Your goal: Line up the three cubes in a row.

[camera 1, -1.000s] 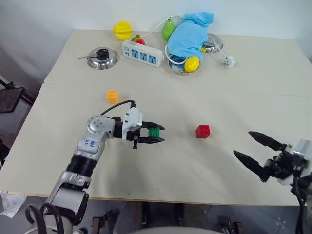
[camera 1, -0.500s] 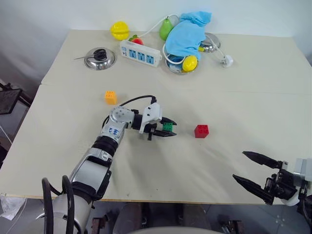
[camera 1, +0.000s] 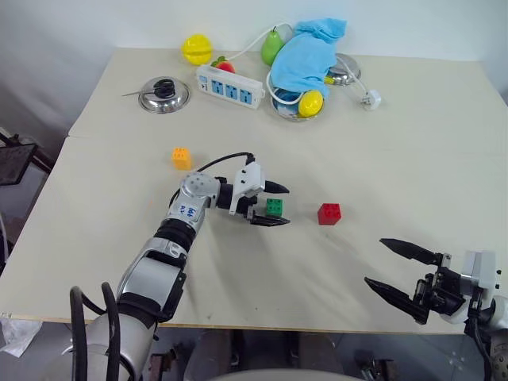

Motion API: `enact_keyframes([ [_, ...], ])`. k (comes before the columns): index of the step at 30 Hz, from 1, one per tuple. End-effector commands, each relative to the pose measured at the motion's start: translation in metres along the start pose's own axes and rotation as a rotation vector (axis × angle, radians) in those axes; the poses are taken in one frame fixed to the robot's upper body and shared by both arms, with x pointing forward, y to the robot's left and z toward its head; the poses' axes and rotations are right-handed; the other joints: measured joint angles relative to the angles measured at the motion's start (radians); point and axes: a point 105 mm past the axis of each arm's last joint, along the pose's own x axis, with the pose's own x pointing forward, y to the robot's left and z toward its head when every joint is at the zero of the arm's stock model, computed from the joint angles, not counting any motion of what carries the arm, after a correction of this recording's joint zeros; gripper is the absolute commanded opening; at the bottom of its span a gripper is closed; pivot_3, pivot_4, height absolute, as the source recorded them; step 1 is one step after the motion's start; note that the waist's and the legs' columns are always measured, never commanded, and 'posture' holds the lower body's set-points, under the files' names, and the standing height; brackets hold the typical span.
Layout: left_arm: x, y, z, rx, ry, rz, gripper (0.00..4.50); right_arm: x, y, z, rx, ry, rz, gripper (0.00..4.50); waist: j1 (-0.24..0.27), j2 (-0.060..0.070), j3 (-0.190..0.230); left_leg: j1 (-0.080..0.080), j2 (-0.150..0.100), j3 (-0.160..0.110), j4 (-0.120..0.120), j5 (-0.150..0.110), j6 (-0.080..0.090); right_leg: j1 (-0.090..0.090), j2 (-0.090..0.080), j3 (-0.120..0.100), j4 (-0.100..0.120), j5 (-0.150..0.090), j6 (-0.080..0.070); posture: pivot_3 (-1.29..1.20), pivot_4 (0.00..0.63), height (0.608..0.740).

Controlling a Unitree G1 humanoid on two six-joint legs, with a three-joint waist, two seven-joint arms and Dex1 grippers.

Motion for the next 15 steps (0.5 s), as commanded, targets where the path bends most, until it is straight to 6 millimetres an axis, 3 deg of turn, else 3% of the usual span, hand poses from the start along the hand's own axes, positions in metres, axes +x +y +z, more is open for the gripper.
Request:
enact_keyframes([
  [1,-0.031,0.003,0.025,0.077,-0.085,0.05,4.0,0.009,-0.001,0.011,-0.04,-0.05,0.026,4.5,-0.005,0.0,0.0,0.0,0.0,0.0,0.0,0.0,0.0,0.0,0.0,0.0,0.0,0.0,0.0,0.0,0.15,0.74],
  [4,-0.076,0.0,0.035,0.11,-0.108,0.197,4.0,0.023,-0.004,0.019,-0.049,-0.09,0.044,4.5,-0.016,0.0,0.0,0.0,0.001,-0.001,0.0,0.0,0.0,0.0,0.0,0.0,0.001,0.0,0.0,0.0,0.15,0.74],
  [5,-0.097,-0.004,0.036,0.124,-0.097,0.291,4.18,0.03,-0.005,0.022,-0.048,-0.116,0.052,4.5,-0.018,0.0,0.0,0.0,0.001,0.0,0.0,0.0,0.0,0.0,0.0,0.0,0.001,0.0,0.0,0.0,0.15,0.74],
  [7,-0.119,-0.009,0.036,0.13,-0.08,0.396,4.47,0.037,-0.006,0.025,-0.038,-0.141,0.062,4.5,-0.022,0.0,0.0,0.001,0.001,-0.001,0.0,0.0,0.0,0.0,0.0,0.0,0.001,0.0,0.0,0.0,0.15,0.74],
  [11,-0.186,-0.016,0.026,0.057,-0.072,0.847,4.47,0.054,-0.006,0.029,-0.045,-0.185,0.099,4.5,-0.017,0.0,0.0,0.001,0.0,-0.002,0.0,0.0,0.0,0.001,-0.001,0.0,0.001,0.0,0.0,0.0,0.15,0.74],
  [13,-0.222,-0.039,0.005,-0.019,-0.042,1.061,4.47,0.061,-0.01,0.029,-0.072,-0.194,0.11,4.5,-0.017,0.0,0.0,0.001,0.0,-0.003,0.0,0.0,0.0,0.001,-0.002,0.0,0.001,0.0,0.0,0.0,0.15,0.74],
  [15,-0.241,-0.061,-0.008,-0.06,0.005,1.171,4.47,0.064,-0.012,0.029,-0.085,-0.194,0.121,4.5,-0.023,0.0,0.0,0.001,0.0,-0.002,0.0,0.0,0.0,0.001,-0.002,0.001,0.001,0.0,0.0,0.0,0.15,0.74],
])
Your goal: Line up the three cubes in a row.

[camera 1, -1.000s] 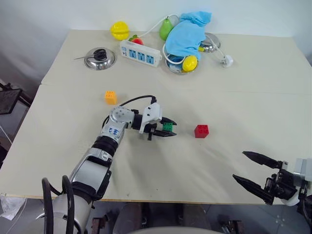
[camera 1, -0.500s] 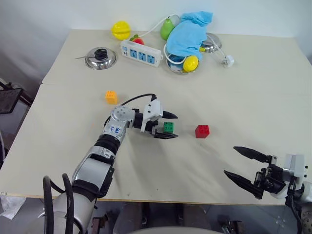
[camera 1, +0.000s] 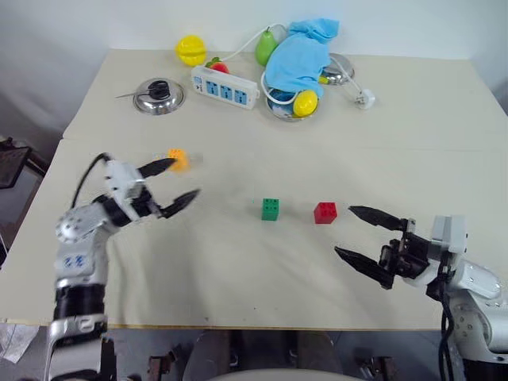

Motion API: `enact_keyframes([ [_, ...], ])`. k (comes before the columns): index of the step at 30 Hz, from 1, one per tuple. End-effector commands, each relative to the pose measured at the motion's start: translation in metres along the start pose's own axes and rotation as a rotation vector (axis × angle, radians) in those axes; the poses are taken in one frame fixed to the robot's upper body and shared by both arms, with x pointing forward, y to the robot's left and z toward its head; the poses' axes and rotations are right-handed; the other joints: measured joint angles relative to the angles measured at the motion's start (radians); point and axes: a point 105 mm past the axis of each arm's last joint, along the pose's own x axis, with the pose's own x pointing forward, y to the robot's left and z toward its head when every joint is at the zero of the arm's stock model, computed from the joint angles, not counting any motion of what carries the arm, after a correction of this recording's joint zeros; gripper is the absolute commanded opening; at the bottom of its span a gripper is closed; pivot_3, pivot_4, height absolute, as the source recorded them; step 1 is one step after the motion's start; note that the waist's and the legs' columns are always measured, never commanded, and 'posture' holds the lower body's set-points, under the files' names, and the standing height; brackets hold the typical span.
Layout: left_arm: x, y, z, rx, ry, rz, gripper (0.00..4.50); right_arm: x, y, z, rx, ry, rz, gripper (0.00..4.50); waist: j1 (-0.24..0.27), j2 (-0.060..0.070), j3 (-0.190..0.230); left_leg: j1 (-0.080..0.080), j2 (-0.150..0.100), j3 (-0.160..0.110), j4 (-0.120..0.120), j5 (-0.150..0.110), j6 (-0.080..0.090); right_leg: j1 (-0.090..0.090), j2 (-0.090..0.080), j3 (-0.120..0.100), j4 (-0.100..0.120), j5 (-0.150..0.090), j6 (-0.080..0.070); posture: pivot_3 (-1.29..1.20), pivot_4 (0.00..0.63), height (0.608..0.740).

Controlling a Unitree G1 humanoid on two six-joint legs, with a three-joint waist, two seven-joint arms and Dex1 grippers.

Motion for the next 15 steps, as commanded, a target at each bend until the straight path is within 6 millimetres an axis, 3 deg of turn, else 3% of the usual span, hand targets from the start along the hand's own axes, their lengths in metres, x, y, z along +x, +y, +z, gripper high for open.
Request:
enact_keyframes([
  [1,-0.042,0.008,-0.006,-0.004,0.032,0.204,4.47,0.001,-0.005,0.002,-0.052,0.004,0.013,4.5,-0.001,0.0,0.0,0.0,0.0,0.0,-0.001,0.0,0.0,0.0,0.0,0.0,0.0,0.0,0.0,0.0,0.15,0.74],
  [5,-0.075,-0.006,-0.022,-0.075,0.082,0.368,4.47,-0.003,-0.014,0.005,-0.117,0.055,0.055,4.5,0.014,-0.001,0.0,0.0,-0.002,0.0,0.0,-0.001,0.0,0.0,-0.002,0.0,0.0,0.0,0.0,0.0,0.15,0.74],
  [9,-0.074,-0.019,-0.018,-0.141,0.053,0.459,4.47,-0.007,-0.016,0.004,-0.105,0.073,0.075,4.5,0.029,-0.003,0.0,0.0,-0.001,-0.001,0.0,-0.001,0.0,0.0,-0.003,-0.001,0.0,0.0,0.0,0.0,0.15,0.74],
  [13,-0.029,-0.041,-0.011,-0.133,0.068,0.37,4.47,-0.012,-0.02,0.001,-0.092,0.091,0.075,4.5,0.029,-0.003,-0.001,0.0,-0.002,0.0,0.0,-0.001,0.0,0.0,-0.003,0.0,0.0,0.0,0.0,0.0,0.15,0.74],
  [15,-0.007,-0.037,-0.011,-0.144,0.106,0.396,4.47,-0.013,-0.021,0.001,-0.08,0.092,0.072,4.5,0.029,-0.003,-0.001,0.0,-0.002,0.0,0.0,-0.001,0.0,0.0,-0.003,0.0,0.0,0.0,0.0,0.0,0.15,0.74],
])
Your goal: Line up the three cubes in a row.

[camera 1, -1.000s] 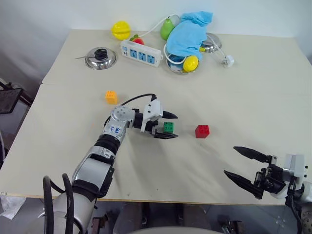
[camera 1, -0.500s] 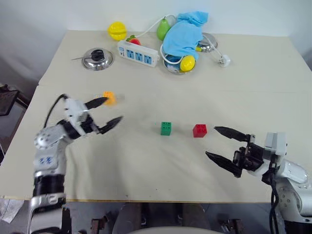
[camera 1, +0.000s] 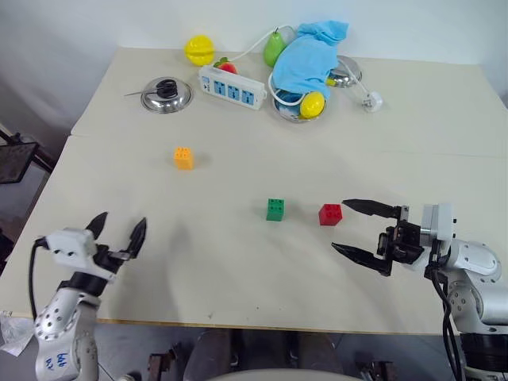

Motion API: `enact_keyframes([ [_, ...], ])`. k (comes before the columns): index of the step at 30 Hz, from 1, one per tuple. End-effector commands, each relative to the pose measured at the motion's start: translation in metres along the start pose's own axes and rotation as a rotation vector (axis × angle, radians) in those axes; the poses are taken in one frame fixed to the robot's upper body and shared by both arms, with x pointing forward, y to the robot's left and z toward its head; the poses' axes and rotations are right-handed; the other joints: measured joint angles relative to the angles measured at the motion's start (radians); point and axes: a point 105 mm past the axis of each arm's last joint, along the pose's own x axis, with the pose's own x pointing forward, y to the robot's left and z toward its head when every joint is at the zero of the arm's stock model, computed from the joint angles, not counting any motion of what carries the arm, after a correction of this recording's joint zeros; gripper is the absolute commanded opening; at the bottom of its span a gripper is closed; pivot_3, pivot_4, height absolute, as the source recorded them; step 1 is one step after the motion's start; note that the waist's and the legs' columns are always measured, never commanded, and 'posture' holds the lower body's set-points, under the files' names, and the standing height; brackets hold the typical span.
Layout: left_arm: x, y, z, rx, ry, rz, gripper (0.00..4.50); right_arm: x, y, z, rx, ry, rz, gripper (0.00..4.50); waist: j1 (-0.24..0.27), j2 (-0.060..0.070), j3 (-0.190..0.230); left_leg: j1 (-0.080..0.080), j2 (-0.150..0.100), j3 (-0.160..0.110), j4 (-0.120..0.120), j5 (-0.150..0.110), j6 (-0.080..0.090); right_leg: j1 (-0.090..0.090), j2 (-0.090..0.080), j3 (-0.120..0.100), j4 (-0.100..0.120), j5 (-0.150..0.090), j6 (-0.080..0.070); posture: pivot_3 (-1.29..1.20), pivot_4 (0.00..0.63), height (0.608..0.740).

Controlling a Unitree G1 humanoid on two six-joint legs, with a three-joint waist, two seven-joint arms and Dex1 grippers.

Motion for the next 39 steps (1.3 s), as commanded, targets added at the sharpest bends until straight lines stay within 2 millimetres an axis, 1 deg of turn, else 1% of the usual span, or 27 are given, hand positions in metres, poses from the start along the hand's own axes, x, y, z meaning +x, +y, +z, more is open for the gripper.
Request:
enact_keyframes([
  [1,0.034,-0.011,0.014,0.013,0.013,0.037,4.47,-0.005,-0.004,0.009,-0.023,-0.015,-0.005,4.5,-0.003,0.0,0.0,0.0,0.0,0.0,0.0,0.0,0.0,0.0,0.0,0.0,0.0,0.0,0.0,0.0,0.15,0.74],
  [4,0.067,-0.018,0.019,0.025,0.045,0.057,4.47,-0.008,-0.006,0.008,-0.005,-0.017,-0.028,4.5,-0.003,0.0,0.0,0.0,0.001,0.001,0.0,0.0,0.0,0.0,0.002,0.0,0.0,0.0,0.0,0.0,0.15,0.74],
  [6,0.086,-0.023,0.021,0.021,0.054,0.056,4.47,-0.009,-0.007,0.006,0.007,-0.017,-0.045,4.5,-0.004,0.0,0.0,0.0,0.0,0.001,0.0,0.0,0.0,0.0,0.003,0.0,0.0,0.0,0.0,0.0,0.15,0.74],
  [9,0.11,-0.02,0.016,0.01,0.071,0.114,4.47,-0.009,-0.006,0.005,0.009,-0.02,-0.063,4.5,-0.005,0.0,0.0,0.0,0.0,0.002,-0.001,0.0,0.0,0.0,0.003,0.0,-0.001,0.0,0.0,0.0,0.15,0.74],
  [11,0.121,-0.015,0.015,0.036,0.081,0.165,4.47,-0.006,-0.005,0.005,0.009,-0.031,-0.077,4.5,-0.004,0.0,0.0,0.0,0.001,0.002,-0.001,0.0,0.0,0.0,0.004,0.0,-0.001,0.0,0.0,0.0,0.15,0.74],
  [14,0.141,-0.022,0.021,0.016,0.057,0.147,4.47,-0.004,-0.005,0.007,0.007,-0.05,-0.103,4.5,-0.003,0.0,0.0,-0.001,0.001,0.002,0.0,0.001,0.0,0.0,0.004,-0.001,-0.001,0.0,0.0,0.0,0.15,0.74],
  [17,0.154,-0.025,0.021,-0.004,0.04,0.138,4.47,-0.003,-0.003,0.006,0.009,-0.052,-0.114,4.5,0.001,0.0,0.0,-0.001,0.001,0.001,0.0,0.001,0.0,0.0,0.004,0.0,-0.001,0.0,0.0,0.0,0.15,0.74],
  [19,0.159,-0.028,0.023,-0.017,0.023,0.123,4.09,-0.001,-0.002,0.006,0.007,-0.055,-0.118,4.5,-0.001,-0.001,0.0,-0.001,0.0,0.001,0.0,0.001,0.0,0.0,0.004,0.0,-0.001,0.0,0.0,0.0,0.15,0.74],
  [21,0.16,-0.033,0.023,-0.02,0.023,0.092,3.63,0.0,-0.002,0.006,0.003,-0.06,-0.124,4.5,-0.002,-0.001,0.0,-0.001,0.0,0.001,-0.001,0.001,0.0,0.0,0.004,-0.001,-0.002,0.0,0.0,0.0,0.15,0.74],
  [25,0.153,-0.03,0.018,0.008,0.052,0.069,2.43,0.001,-0.002,0.008,-0.006,-0.064,-0.137,4.5,-0.003,-0.001,0.0,-0.001,0.0,0.002,-0.001,0.001,0.0,-0.001,0.004,-0.001,-0.001,0.0,0.0,0.0,0.15,0.74],
  [27,0.151,-0.027,0.02,0.018,0.052,0.045,1.89,0.0,-0.003,0.008,-0.01,-0.063,-0.143,4.5,-0.004,-0.001,0.0,-0.001,0.001,0.002,-0.001,0.001,0.0,-0.001,0.004,-0.001,-0.001,0.0,0.0,0.0,0.15,0.74],
  [28,0.151,-0.03,0.024,0.002,0.034,-0.011,1.57,-0.001,-0.003,0.009,-0.013,-0.062,-0.148,4.5,-0.004,-0.001,0.0,-0.001,0.001,0.002,0.0,0.001,0.0,-0.001,0.004,-0.001,-0.001,0.0,0.0,0.0,0.15,0.74],
  [30,0.148,-0.046,0.037,-0.057,-0.008,-0.222,1.51,-0.005,-0.003,0.011,-0.017,-0.058,-0.164,4.5,-0.005,-0.001,0.0,-0.001,0.001,0.002,0.0,0.001,0.0,-0.001,0.005,-0.001,-0.001,0.0,0.0,0.0,0.15,0.74],
  [31,0.143,-0.057,0.045,-0.051,-0.041,-0.354,1.51,-0.008,-0.003,0.012,-0.016,-0.058,-0.173,4.5,-0.004,-0.001,0.0,-0.001,0.001,0.002,0.0,0.001,0.0,-0.001,0.005,-0.001,-0.001,0.0,0.0,0.0,0.15,0.74],
  [32,0.129,-0.074,0.051,0.013,-0.072,-0.585,1.51,-0.012,-0.005,0.015,-0.006,-0.071,-0.198,4.5,-0.004,-0.001,0.0,-0.001,0.001,0.002,0.0,0.001,0.0,-0.001,0.005,-0.001,-0.001,0.0,0.0,0.0,0.15,0.74],
  [33,0.112,-0.084,0.052,0.074,-0.09,-0.784,1.51,-0.017,-0.006,0.017,0.001,-0.075,-0.212,4.5,-0.004,-0.001,0.0,-0.001,0.001,0.002,0.0,0.001,0.0,-0.001,0.005,-0.001,-0.001,0.0,0.0,0.0,0.15,0.74],
  [34,0.097,-0.088,0.051,0.121,-0.096,-0.951,1.51,-0.02,-0.006,0.019,0.002,-0.069,-0.218,4.5,-0.005,0.0,-0.001,-0.002,0.001,0.002,-0.001,0.001,0.0,-0.001,0.005,-0.001,-0.002,0.0,0.0,0.0,0.15,0.74],
  [35,0.086,-0.086,0.048,0.157,-0.088,-1.054,1.51,-0.023,-0.005,0.019,0.002,-0.058,-0.218,4.5,-0.005,0.0,-0.001,-0.001,0.001,0.003,-0.001,0.0,-0.001,-0.002,0.005,0.0,-0.002,0.0,0.0,0.0,0.15,0.74],
  [36,0.081,-0.084,0.042,0.173,-0.036,-1.131,1.51,-0.027,-0.004,0.019,0.004,-0.045,-0.218,4.5,-0.006,0.0,-0.001,-0.001,0.001,0.003,-0.001,0.0,-0.001,-0.002,0.005,0.0,-0.002,0.0,0.0,0.0,0.15,0.74],
  [38,0.076,-0.081,0.036,0.201,0.013,-1.215,1.51,-0.031,-0.003,0.019,0.008,-0.031,-0.219,4.5,-0.006,0.001,-0.001,-0.001,0.0,0.004,-0.001,0.0,-0.001,-0.001,0.005,0.0,-0.002,0.0,0.0,0.0,0.15,0.74],
  [39,0.077,-0.083,0.033,0.215,0.033,-1.256,1.51,-0.033,-0.002,0.018,0.009,-0.024,-0.221,4.5,-0.006,0.001,-0.001,-0.001,-0.001,0.004,-0.001,0.0,-0.001,-0.001,0.006,0.0,-0.002,0.0,0.0,0.0,0.15,0.74],
])
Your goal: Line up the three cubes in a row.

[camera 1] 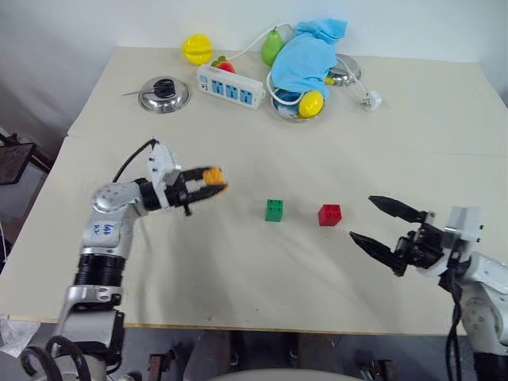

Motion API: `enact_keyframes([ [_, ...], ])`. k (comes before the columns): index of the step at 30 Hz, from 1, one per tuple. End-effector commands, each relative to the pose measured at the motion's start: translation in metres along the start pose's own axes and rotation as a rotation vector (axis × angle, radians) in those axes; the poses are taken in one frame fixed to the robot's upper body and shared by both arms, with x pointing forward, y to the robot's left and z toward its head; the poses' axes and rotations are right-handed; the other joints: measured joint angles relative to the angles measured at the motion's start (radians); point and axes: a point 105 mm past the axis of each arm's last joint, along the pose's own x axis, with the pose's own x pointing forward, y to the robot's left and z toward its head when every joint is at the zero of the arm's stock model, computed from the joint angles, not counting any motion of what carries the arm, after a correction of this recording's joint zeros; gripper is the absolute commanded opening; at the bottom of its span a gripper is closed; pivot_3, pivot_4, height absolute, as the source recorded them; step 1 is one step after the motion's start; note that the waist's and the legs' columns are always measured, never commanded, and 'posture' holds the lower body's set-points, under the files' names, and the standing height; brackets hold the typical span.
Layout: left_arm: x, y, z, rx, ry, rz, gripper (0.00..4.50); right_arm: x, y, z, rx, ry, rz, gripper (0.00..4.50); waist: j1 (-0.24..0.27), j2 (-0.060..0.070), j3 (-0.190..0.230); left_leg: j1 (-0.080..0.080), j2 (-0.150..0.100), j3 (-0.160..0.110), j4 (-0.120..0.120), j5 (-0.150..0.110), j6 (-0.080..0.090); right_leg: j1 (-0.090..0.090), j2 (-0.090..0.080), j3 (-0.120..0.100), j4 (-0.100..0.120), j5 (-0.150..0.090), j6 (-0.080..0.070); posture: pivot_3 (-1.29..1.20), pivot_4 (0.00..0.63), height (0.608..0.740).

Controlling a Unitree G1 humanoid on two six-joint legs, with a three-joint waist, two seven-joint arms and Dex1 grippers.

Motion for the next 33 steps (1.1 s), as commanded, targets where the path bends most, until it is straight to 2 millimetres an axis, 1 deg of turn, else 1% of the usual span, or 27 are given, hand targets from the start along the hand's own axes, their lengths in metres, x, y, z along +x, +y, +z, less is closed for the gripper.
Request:
enact_keyframes([
  [1,0.005,-0.007,-0.004,0.042,0.024,-0.168,1.51,-0.005,0.001,0.011,-0.03,-0.007,0.008,4.5,0.001,0.0,0.0,0.0,0.0,0.0,0.0,0.0,0.0,0.0,0.001,0.0,0.0,0.0,0.0,0.0,0.15,0.74],
  [3,0.01,-0.006,-0.009,0.056,0.034,-0.214,1.51,-0.006,0.003,0.011,-0.029,-0.003,0.005,4.5,0.002,0.0,0.0,0.0,0.0,0.0,0.001,0.001,-0.001,0.0,0.001,0.0,0.001,0.0,0.0,0.0,0.15,0.74],
  [6,0.019,-0.001,-0.022,0.091,0.08,-0.231,1.51,-0.007,0.007,0.009,-0.023,0.001,0.0,4.5,0.002,0.0,0.0,0.0,0.0,0.0,0.001,0.001,-0.001,0.0,0.0,0.0,0.001,0.0,0.0,0.0,0.15,0.74],
  [9,0.026,0.003,-0.027,0.101,0.089,-0.232,1.51,-0.009,0.012,0.007,-0.012,0.014,0.003,4.5,-0.001,-0.001,0.0,-0.001,0.0,0.0,0.0,0.001,0.0,-0.001,0.0,0.0,0.0,0.0,0.0,0.0,0.15,0.74],
  [12,0.027,0.007,-0.03,0.109,0.12,-0.24,1.51,-0.013,0.016,0.005,-0.001,0.036,0.012,4.5,-0.001,-0.001,0.001,-0.001,-0.001,0.0,0.0,0.001,0.0,-0.001,0.0,0.0,0.0,0.0,0.0,0.0,0.15,0.74],
  [17,0.025,0.009,-0.032,0.115,0.156,-0.265,1.51,-0.024,0.015,0.0,0.006,0.077,0.006,4.5,0.0,-0.001,0.001,-0.001,0.0,0.0,0.0,0.001,0.0,-0.001,0.0,0.0,0.001,0.0,0.0,0.0,0.15,0.74],
  [20,0.029,0.012,-0.032,0.116,0.153,-0.254,1.51,-0.025,0.014,-0.001,0.01,0.079,0.005,4.5,0.0,-0.002,0.001,-0.001,0.0,0.0,0.0,0.001,0.0,-0.001,0.0,0.0,0.001,0.0,0.0,0.0,0.15,0.74],
  [23,0.032,0.011,-0.032,0.082,0.152,-0.268,1.51,-0.024,0.015,-0.002,0.016,0.078,0.006,4.5,0.0,-0.002,0.001,-0.001,0.001,0.0,0.0,0.001,0.001,-0.001,0.0,0.0,0.001,0.0,0.0,0.0,0.15,0.74],
  [24,0.032,0.012,-0.033,0.051,0.156,-0.261,1.87,-0.024,0.016,-0.003,0.021,0.078,0.008,4.5,0.001,-0.002,0.001,-0.001,0.001,0.0,0.0,0.001,0.001,-0.001,0.0,0.0,0.001,0.0,0.0,0.0,0.15,0.74],
  [25,0.032,0.014,-0.033,0.056,0.153,-0.245,2.25,-0.023,0.017,-0.004,0.025,0.078,0.012,4.5,0.002,-0.002,0.001,-0.001,0.001,-0.001,0.0,0.001,0.001,-0.001,0.0,0.0,0.001,0.0,0.0,0.0,0.15,0.74],
  [27,0.03,0.017,-0.03,0.068,0.143,-0.224,2.79,-0.023,0.018,-0.004,0.029,0.079,0.019,4.5,0.001,-0.002,0.001,-0.001,0.001,-0.001,0.001,0.001,0.001,-0.001,-0.001,0.0,0.001,0.0,0.0,0.0,0.15,0.74],
  [28,0.027,0.018,-0.028,0.078,0.135,-0.214,3.09,-0.024,0.018,-0.003,0.028,0.08,0.021,4.5,0.001,-0.002,0.001,-0.001,0.001,-0.001,0.0,0.001,0.001,-0.001,-0.001,0.0,0.001,0.0,0.0,0.0,0.15,0.74],
  [30,0.012,0.021,-0.02,0.093,0.103,-0.196,3.66,-0.026,0.017,-0.002,0.022,0.087,0.028,4.5,0.0,-0.002,0.001,-0.001,0.001,-0.001,0.0,0.001,0.001,-0.001,-0.001,0.0,0.001,0.0,0.0,0.0,0.15,0.74],
  [33,-0.011,0.022,-0.013,0.108,0.073,-0.157,3.66,-0.03,0.015,0.0,0.009,0.102,0.045,4.5,-0.009,-0.002,0.001,-0.001,0.003,-0.001,0.0,0.001,0.001,-0.002,-0.001,0.0,0.001,0.0,0.0,0.0,0.15,0.74],
])
